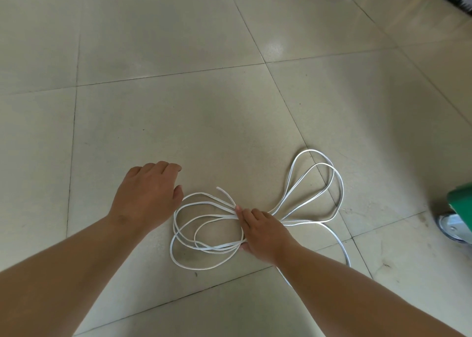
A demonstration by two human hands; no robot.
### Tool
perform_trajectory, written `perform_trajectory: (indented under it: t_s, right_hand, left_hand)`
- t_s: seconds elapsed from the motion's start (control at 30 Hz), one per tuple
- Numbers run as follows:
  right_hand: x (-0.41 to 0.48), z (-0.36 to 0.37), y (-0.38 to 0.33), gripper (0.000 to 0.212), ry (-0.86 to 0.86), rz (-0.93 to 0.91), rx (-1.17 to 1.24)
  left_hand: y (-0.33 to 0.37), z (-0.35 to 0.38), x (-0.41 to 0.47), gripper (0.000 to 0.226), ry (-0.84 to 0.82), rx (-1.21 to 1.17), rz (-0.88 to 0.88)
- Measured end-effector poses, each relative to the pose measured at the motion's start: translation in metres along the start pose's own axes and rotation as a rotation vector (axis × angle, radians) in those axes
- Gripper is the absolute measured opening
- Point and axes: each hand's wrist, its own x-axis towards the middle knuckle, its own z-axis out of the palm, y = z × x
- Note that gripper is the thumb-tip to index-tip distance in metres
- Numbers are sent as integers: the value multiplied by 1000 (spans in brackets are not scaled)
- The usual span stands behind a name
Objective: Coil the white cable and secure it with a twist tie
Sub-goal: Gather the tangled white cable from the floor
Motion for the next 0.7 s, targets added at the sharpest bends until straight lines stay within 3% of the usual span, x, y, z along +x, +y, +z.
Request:
perform_trajectory:
  t_s: [0.2,0.37,0.53,0.7]
  right_hand:
    - [13,-10,4,79,-37,14,-18]
    - [20,-13,11,57,49,-44,-122]
    - [24,-12,16,79,43,-76,-133]
    - [36,-18,19,80,25,-175,-225]
  left_hand:
    - [-3,3,2,40,-10,-4,-3]
    - [-6,7,2,40,-20,-2,-9]
    - [-8,9,3,40,-33,-13,-11]
    - [-10,11,4,38,-35,-24,-14]
